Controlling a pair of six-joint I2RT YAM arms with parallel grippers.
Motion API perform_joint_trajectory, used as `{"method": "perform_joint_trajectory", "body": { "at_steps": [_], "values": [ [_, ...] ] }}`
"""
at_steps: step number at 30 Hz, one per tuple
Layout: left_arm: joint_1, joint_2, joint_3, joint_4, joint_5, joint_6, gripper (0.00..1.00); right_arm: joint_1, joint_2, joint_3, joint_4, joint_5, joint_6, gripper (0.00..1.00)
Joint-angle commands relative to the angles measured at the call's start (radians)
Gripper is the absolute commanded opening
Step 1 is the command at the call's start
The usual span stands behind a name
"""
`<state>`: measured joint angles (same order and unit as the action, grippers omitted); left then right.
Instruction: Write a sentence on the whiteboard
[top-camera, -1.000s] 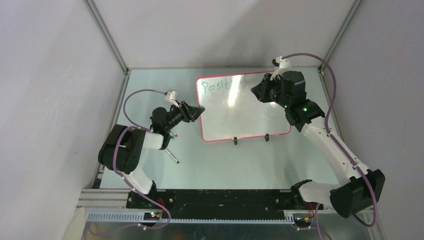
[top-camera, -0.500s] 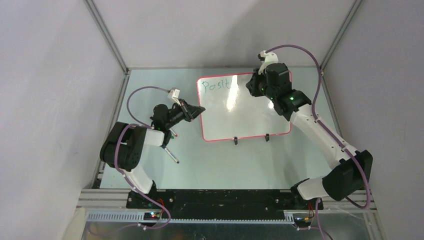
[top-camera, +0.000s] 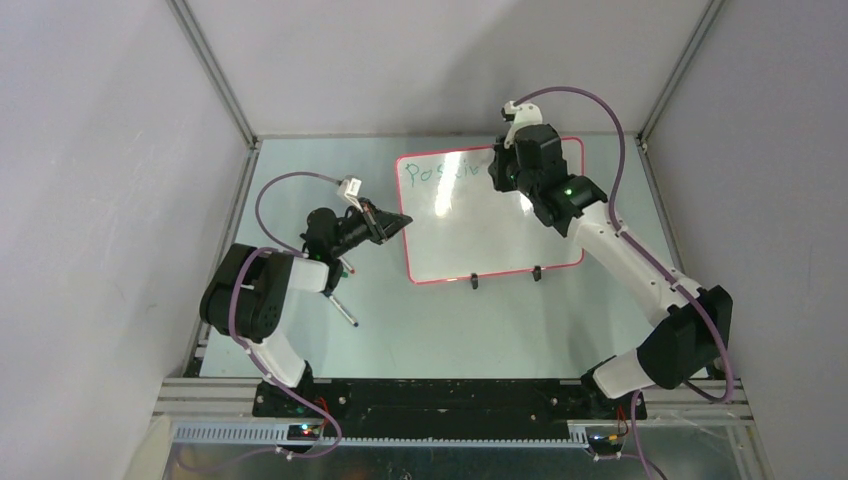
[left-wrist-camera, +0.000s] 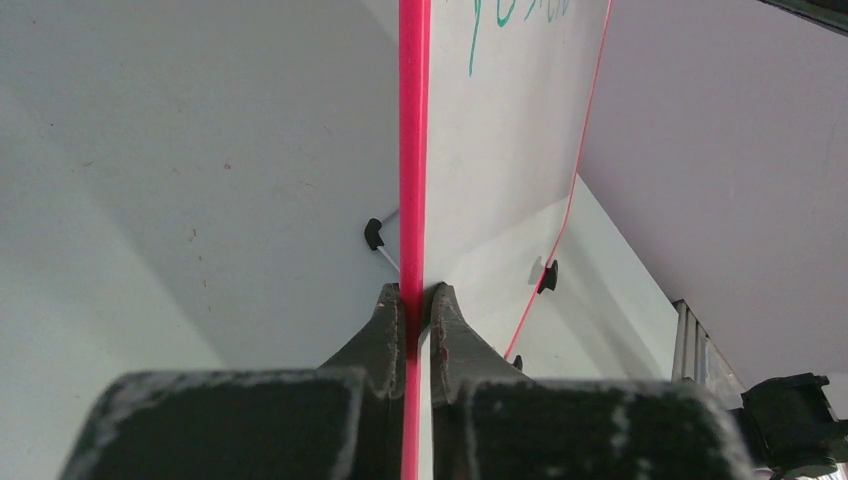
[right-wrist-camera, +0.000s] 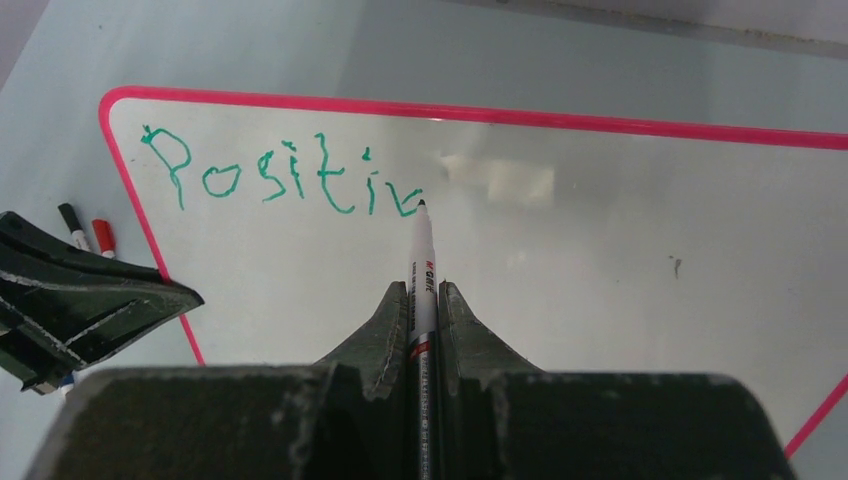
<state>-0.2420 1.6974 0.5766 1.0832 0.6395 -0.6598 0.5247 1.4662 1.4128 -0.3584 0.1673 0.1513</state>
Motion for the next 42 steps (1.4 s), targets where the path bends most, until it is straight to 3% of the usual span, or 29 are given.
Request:
{"method": "perform_joint_trajectory", "body": {
  "at_steps": [1, 42],
  "values": [
    [0.004, 0.011, 0.026, -0.030, -0.056, 0.057, 0.00, 0.005, 0.017, 0.057, 0.008, 0.061, -0.020, 0.00],
    [0.003, 0.002, 0.020, -0.028, -0.057, 0.062, 0.00, 0.017, 0.125, 0.146, -0.013, 0.103, -0.038, 0.00]
  ]
}}
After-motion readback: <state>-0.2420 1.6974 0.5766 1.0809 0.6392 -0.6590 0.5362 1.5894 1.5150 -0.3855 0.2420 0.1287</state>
